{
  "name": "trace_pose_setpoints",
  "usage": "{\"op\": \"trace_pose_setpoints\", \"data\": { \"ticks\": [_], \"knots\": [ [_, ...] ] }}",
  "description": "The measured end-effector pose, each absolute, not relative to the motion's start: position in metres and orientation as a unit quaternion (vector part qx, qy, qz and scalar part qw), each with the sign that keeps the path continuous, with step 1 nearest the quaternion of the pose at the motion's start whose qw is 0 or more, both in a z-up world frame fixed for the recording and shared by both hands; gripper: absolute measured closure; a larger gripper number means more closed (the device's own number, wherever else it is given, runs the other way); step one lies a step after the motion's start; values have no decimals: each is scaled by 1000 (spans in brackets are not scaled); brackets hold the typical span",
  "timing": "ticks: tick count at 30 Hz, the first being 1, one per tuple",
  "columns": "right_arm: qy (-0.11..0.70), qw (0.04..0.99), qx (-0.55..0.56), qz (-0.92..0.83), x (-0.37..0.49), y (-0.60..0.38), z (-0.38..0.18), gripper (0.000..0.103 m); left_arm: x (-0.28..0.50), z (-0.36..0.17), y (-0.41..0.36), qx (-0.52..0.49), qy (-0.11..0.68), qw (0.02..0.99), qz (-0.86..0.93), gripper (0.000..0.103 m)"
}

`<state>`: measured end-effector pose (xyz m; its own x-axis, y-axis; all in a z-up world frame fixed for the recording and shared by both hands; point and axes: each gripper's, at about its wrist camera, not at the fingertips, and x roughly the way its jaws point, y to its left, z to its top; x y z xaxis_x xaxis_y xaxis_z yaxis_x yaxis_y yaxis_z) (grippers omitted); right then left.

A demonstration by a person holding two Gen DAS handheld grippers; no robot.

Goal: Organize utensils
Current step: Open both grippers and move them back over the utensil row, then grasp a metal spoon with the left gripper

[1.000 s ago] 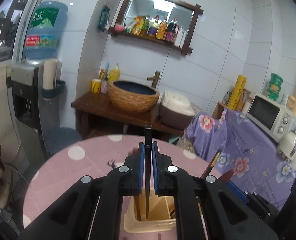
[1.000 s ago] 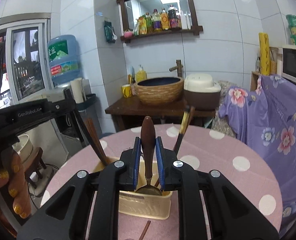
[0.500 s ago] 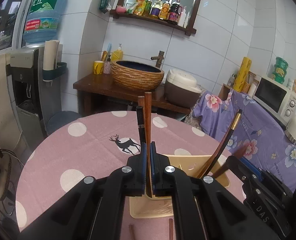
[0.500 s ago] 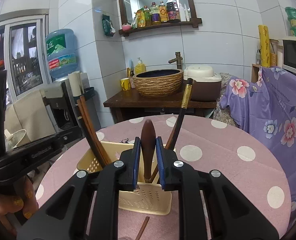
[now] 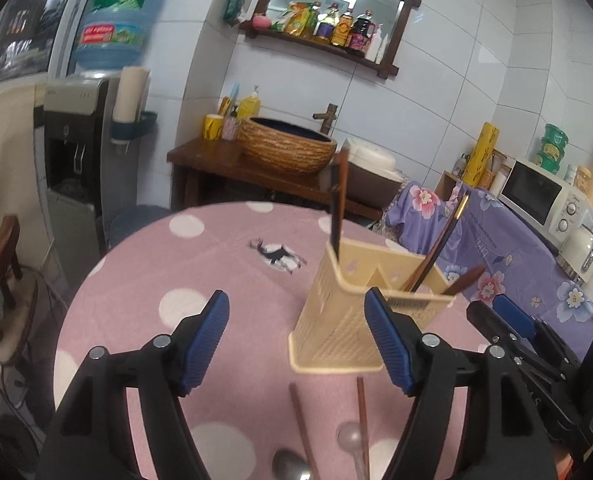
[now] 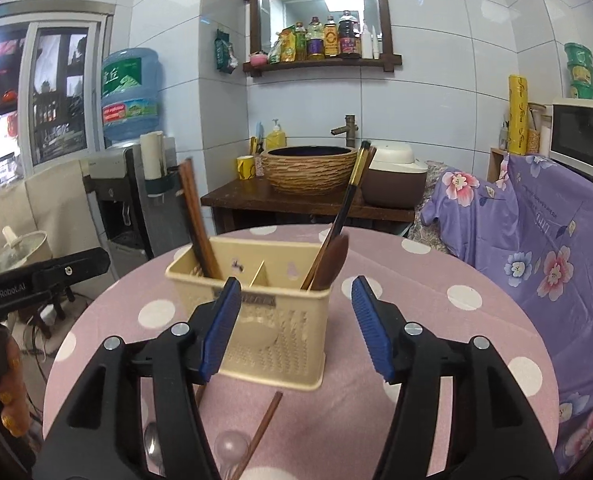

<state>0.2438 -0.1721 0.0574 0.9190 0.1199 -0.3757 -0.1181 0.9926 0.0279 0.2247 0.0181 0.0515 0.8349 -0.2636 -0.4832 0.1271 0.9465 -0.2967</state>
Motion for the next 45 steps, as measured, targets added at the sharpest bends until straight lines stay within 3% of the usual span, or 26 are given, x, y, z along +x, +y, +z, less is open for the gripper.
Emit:
{"op": "trace_pose_setpoints", "data": {
  "ticks": [10, 15, 24, 33, 45],
  "knots": [
    [290, 952, 12, 94, 208, -170, -8, 44, 189, -23, 50, -116, 354, 927, -46, 33],
    [331, 938, 37, 98, 200, -174, -39, 44, 187, -50, 35, -114, 400, 906, -81, 44],
    [350, 931, 47, 93, 193, -179, -59, 44, 185, -66, 12, -100, 421, 897, -89, 48],
    [353, 928, 59, 99, 191, -185, -61, 44, 202, -79, 3, -106, 431, 886, -133, 59],
    [362, 925, 67, 98, 196, -183, -62, 44, 210, -83, -4, -93, 440, 874, -181, 94]
  ]
}}
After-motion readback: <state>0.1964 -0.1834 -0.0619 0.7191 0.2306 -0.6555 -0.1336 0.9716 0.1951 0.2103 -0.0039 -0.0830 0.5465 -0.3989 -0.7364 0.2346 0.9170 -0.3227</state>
